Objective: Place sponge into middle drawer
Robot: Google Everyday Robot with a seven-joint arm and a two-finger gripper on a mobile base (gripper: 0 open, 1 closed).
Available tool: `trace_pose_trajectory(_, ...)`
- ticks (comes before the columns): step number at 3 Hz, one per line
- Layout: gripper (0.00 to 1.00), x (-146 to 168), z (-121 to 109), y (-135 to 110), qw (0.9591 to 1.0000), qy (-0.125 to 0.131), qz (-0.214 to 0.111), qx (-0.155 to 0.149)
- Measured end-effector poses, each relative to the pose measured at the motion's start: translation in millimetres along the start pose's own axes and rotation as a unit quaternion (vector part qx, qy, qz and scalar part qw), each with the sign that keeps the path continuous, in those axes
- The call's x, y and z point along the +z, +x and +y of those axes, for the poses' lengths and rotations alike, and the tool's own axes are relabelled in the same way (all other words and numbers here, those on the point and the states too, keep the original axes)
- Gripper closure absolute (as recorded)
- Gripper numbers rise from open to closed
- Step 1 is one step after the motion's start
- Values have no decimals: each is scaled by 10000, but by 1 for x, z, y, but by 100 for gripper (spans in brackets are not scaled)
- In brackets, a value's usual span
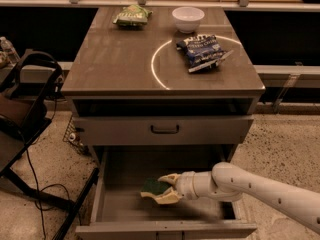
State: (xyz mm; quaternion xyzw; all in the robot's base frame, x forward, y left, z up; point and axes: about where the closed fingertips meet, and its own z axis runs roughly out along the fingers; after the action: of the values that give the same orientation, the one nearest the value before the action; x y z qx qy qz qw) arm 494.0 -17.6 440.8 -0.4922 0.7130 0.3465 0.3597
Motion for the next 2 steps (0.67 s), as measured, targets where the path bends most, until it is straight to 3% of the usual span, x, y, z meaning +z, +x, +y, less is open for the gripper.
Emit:
trace_pose_trajectory(1,100,38,-2,6,9994,-273,-112,-193)
trace_pose_trajectory(2,75,43,-1,6,9993,-309,-128,-190)
